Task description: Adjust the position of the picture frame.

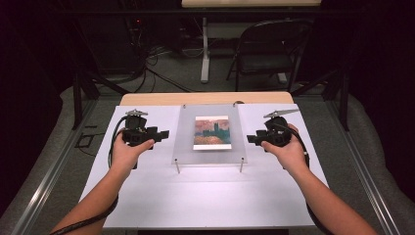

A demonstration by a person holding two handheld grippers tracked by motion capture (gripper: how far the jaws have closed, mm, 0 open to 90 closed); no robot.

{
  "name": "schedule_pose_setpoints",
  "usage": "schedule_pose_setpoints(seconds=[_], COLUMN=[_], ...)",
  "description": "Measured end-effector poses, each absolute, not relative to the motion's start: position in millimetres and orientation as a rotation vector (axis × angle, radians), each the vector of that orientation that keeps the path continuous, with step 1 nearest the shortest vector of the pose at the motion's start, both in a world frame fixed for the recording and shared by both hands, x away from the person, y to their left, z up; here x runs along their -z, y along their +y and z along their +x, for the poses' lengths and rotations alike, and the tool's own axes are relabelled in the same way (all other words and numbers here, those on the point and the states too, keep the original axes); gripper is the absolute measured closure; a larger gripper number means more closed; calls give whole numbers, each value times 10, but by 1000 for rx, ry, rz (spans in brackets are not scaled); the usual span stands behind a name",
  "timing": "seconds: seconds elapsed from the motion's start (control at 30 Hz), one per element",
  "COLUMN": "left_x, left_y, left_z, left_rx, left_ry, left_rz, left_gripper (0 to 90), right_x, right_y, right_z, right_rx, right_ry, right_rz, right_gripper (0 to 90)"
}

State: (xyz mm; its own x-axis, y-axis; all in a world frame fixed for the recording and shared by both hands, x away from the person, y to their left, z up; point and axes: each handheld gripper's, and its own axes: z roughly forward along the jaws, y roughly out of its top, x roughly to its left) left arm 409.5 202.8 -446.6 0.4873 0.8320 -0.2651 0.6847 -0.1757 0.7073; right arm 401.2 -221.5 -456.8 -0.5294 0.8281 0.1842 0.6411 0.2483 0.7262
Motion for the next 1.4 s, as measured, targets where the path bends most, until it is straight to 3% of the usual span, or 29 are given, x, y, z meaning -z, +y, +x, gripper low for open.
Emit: schedule_pose_setpoints(seconds=[0.47, 0.8, 1.4], left_x=[4560, 4697, 4952], left_y=[1865, 1761, 1638], left_z=[4524, 4840, 5176], left_rx=[-204, -187, -127], left_ry=[1286, 1406, 1493], left_rz=[1913, 1893, 1871], left_gripper=[384, 352, 353], right_x=[4620, 4761, 5007], right_y=[-2058, -1970, -1889], right_z=[4479, 4810, 5099], right_rx=[-1163, -1215, -1181], right_ry=[2275, 2190, 2177], right_rz=[1480, 1617, 1739], right_gripper=[515, 370, 389])
